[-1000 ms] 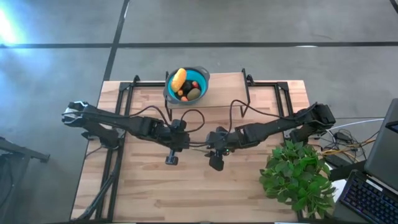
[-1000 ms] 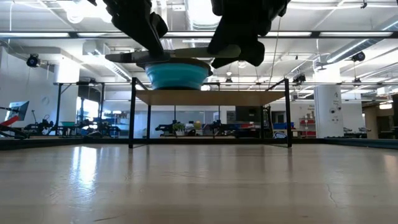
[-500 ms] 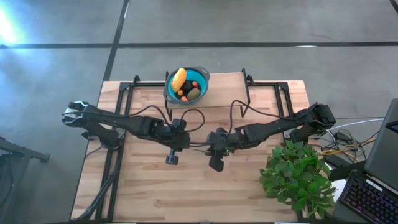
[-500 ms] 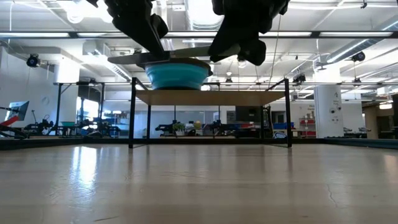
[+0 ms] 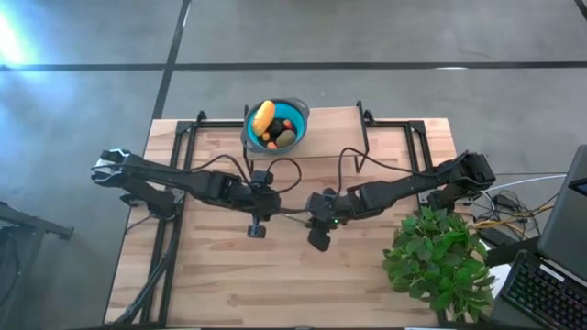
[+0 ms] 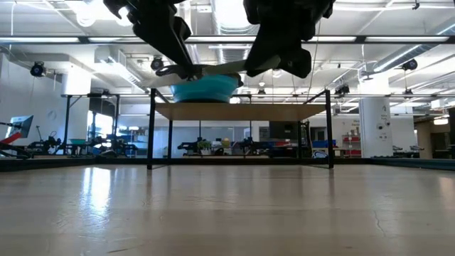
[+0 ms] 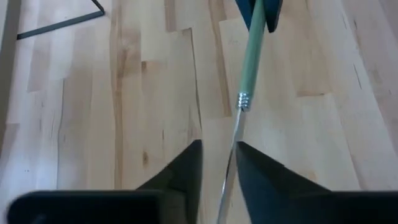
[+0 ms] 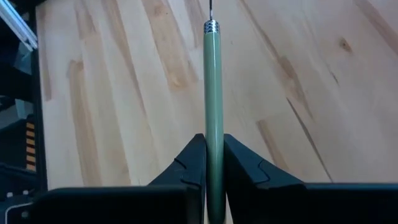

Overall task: Pick & Place Fruit
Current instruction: Put the green table knife on the shelf

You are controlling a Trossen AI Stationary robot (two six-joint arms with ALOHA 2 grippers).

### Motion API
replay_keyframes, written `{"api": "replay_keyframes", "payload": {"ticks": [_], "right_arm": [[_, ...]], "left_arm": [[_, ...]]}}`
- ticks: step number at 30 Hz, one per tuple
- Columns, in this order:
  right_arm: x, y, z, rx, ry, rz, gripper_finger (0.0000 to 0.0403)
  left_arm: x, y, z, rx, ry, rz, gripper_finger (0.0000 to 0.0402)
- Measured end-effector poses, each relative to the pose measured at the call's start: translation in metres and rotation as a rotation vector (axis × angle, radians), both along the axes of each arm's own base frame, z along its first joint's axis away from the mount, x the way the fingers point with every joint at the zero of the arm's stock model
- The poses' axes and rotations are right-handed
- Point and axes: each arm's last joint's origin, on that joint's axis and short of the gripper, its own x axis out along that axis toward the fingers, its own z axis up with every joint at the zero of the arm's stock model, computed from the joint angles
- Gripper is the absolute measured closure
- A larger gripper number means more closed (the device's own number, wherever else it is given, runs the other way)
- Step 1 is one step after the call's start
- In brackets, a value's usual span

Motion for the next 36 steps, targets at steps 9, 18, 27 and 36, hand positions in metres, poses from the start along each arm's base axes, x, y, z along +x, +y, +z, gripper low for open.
{"api": "replay_keyframes", "payload": {"ticks": [9, 18, 27, 36], "right_arm": [[-0.01, -0.002, -0.002, -0.008, 0.097, -0.009, 0.0375], [-0.033, -0.006, 0.015, -0.029, 0.154, 0.023, 0.0375], [-0.056, -0.011, 0.037, -0.078, 0.151, 0.088, 0.0375], [-0.089, -0.019, 0.031, -0.108, 0.135, 0.09, 0.0374]], "left_arm": [[-0.004, 0.002, 0.004, -0.005, -0.008, 0.008, 0.02], [-0.027, 0.012, 0.028, 0.075, -0.07, 0.101, 0.0193], [-0.056, 0.023, 0.057, 0.064, -0.19, 0.16, 0.0195], [-0.079, 0.031, 0.074, 0.089, -0.28, 0.23, 0.0195]]}}
